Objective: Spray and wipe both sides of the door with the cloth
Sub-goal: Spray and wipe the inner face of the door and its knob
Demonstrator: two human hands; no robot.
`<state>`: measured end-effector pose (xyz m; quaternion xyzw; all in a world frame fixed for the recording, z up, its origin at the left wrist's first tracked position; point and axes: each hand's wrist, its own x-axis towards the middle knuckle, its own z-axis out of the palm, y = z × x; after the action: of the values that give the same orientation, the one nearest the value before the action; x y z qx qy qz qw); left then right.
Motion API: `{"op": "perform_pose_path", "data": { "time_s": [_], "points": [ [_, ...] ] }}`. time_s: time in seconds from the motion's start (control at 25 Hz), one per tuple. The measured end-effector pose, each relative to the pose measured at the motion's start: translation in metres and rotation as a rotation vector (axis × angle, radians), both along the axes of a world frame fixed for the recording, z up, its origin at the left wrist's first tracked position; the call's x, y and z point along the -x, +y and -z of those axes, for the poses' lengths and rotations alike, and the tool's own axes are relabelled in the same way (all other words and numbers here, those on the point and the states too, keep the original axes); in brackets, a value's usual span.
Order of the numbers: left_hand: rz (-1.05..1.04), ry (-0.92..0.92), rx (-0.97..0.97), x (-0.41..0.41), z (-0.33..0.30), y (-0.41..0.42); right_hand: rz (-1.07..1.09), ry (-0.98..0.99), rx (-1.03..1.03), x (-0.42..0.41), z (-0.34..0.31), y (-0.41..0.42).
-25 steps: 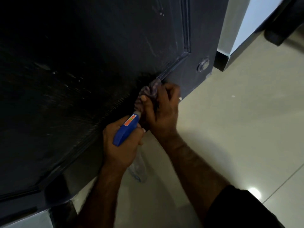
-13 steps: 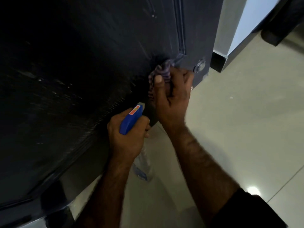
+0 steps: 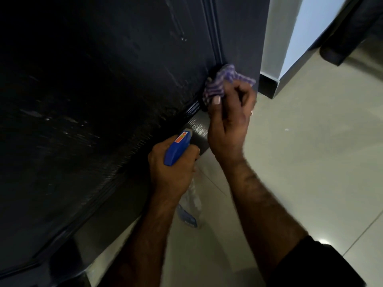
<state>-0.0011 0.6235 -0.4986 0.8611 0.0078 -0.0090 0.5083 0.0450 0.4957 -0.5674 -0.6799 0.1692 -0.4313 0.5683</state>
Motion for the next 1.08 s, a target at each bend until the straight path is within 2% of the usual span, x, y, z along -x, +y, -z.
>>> {"op": "perform_pose_path", "data": {
  "time_s": [0.04, 0.12, 0.16, 0.2, 0.28, 0.32, 0.36, 0.4, 0.44, 0.52, 0.56, 0.6, 0.64, 0.68, 0.72, 0.8, 0.84, 0.88, 0.92, 1.0, 1.04, 1.08],
  "points": [
    [0.017, -0.023, -0.017, -0.002, -0.001, -0.003, -0.006, -0.015, 0.116, 0.002, 0.005, -0.006],
    [0.049, -0.059, -0.081, -0.006, -0.002, -0.009, 0.005, 0.196, 0.137, 0.001, 0.053, -0.001],
    [0.06, -0.076, -0.109, -0.006, -0.003, -0.012, -0.005, 0.338, 0.004, 0.001, 0.077, 0.002],
    [0.06, -0.092, -0.13, -0.006, -0.005, -0.015, -0.025, 0.452, -0.213, 0.002, 0.091, 0.002],
    [0.046, -0.093, -0.12, -0.007, -0.007, -0.019, 0.006, 0.506, -0.779, -0.007, 0.087, -0.015],
    [0.04, -0.073, -0.084, -0.009, -0.007, -0.021, -0.006, 0.486, -0.988, -0.012, 0.075, -0.022],
    [0.033, -0.051, -0.06, -0.011, -0.006, -0.023, -0.019, 0.433, -1.091, -0.016, 0.056, -0.025],
    [0.021, -0.038, -0.049, -0.014, -0.004, -0.026, -0.026, 0.337, -1.042, -0.017, 0.032, -0.026],
    [0.005, -0.037, -0.047, -0.015, -0.003, -0.029, -0.028, 0.213, -0.85, -0.014, 0.01, -0.023],
    [-0.009, -0.054, -0.039, -0.015, -0.004, -0.037, -0.075, 0.013, -0.194, 0.002, -0.016, -0.019],
    [0.001, -0.053, -0.044, -0.013, -0.005, -0.039, -0.131, -0.012, 0.064, 0.007, -0.014, -0.019],
    [0.012, -0.053, -0.057, -0.011, -0.008, -0.041, -0.17, 0.018, 0.196, 0.01, -0.003, -0.024],
    [0.024, -0.059, -0.073, -0.01, -0.009, -0.041, -0.198, 0.088, 0.223, 0.01, 0.015, -0.025],
    [0.034, -0.061, -0.082, -0.009, -0.011, -0.043, -0.191, 0.183, 0.131, 0.014, 0.025, -0.026],
    [0.035, -0.062, -0.089, -0.009, -0.011, -0.045, -0.178, 0.298, -0.071, 0.015, 0.041, -0.028],
    [0.006, -0.053, -0.058, -0.016, -0.009, -0.055, -0.119, 0.448, -0.701, 0.015, 0.048, -0.032],
    [-0.018, -0.038, -0.016, -0.022, -0.008, -0.059, -0.131, 0.448, -0.978, 0.011, 0.048, -0.036],
    [-0.037, -0.016, 0.018, -0.028, -0.008, -0.062, -0.15, 0.432, -1.079, 0.005, 0.048, -0.043],
    [-0.038, 0.007, 0.045, -0.033, -0.008, -0.063, -0.137, 0.385, -1.163, -0.003, 0.042, -0.053],
    [0.006, 0.017, 0.055, -0.038, -0.01, -0.068, -0.074, 0.317, -1.158, -0.023, 0.036, -0.077],
    [0.038, 0.014, 0.038, -0.04, -0.011, -0.072, -0.069, 0.334, -1.051, -0.029, 0.029, -0.084],
    [0.067, 0.021, 0.005, -0.041, -0.011, -0.076, -0.065, 0.351, -0.839, -0.029, 0.023, -0.087]
  ]
}}
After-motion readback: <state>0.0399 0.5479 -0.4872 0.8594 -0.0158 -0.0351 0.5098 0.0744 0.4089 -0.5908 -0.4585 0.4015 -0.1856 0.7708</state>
